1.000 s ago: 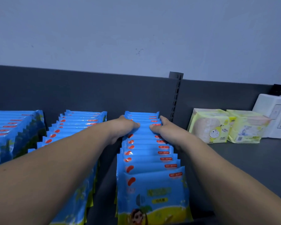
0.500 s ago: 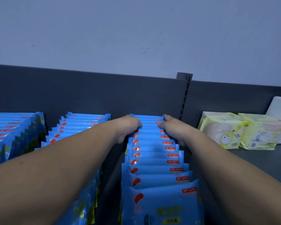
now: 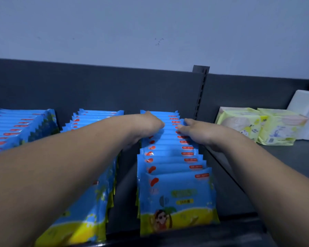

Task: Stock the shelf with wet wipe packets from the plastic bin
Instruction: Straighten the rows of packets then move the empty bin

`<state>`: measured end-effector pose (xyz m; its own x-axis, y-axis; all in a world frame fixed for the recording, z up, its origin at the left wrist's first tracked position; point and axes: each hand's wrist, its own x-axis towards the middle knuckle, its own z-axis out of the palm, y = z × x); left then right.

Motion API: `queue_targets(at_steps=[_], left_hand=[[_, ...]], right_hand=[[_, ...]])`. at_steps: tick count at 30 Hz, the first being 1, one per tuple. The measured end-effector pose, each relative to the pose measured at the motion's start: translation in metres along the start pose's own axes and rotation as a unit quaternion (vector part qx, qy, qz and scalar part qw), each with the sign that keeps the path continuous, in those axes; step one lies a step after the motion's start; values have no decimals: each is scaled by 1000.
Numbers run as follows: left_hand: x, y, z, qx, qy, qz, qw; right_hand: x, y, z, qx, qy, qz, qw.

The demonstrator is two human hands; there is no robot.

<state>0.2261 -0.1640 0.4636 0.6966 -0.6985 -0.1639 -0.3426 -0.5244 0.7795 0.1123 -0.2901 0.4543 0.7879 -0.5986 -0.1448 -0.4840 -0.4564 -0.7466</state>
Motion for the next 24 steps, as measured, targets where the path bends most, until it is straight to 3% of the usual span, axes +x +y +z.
queue_targets(at_steps=[3, 6, 10, 18, 21, 24], left_hand=[[-27, 0, 13, 59, -29, -8, 998], [-28, -1, 20, 158, -3, -11, 987], [-29, -4, 16, 169, 11, -20, 985], [-88, -10, 15, 318, -13, 114, 941], [-107, -26, 17, 302, -18, 123, 945], [-123, -42, 22, 380, -15, 130, 916]], right_hand=[[-14, 0, 14, -7, -12, -9, 1000], [-21, -3, 23, 10, 1, 11, 1000], [-31, -3, 19, 59, 25, -10, 998], [-103, -4, 18, 18, 28, -98, 995], [-127, 1, 26, 6, 3, -89, 996], [-150, 3, 35, -72, 3, -72, 995]])
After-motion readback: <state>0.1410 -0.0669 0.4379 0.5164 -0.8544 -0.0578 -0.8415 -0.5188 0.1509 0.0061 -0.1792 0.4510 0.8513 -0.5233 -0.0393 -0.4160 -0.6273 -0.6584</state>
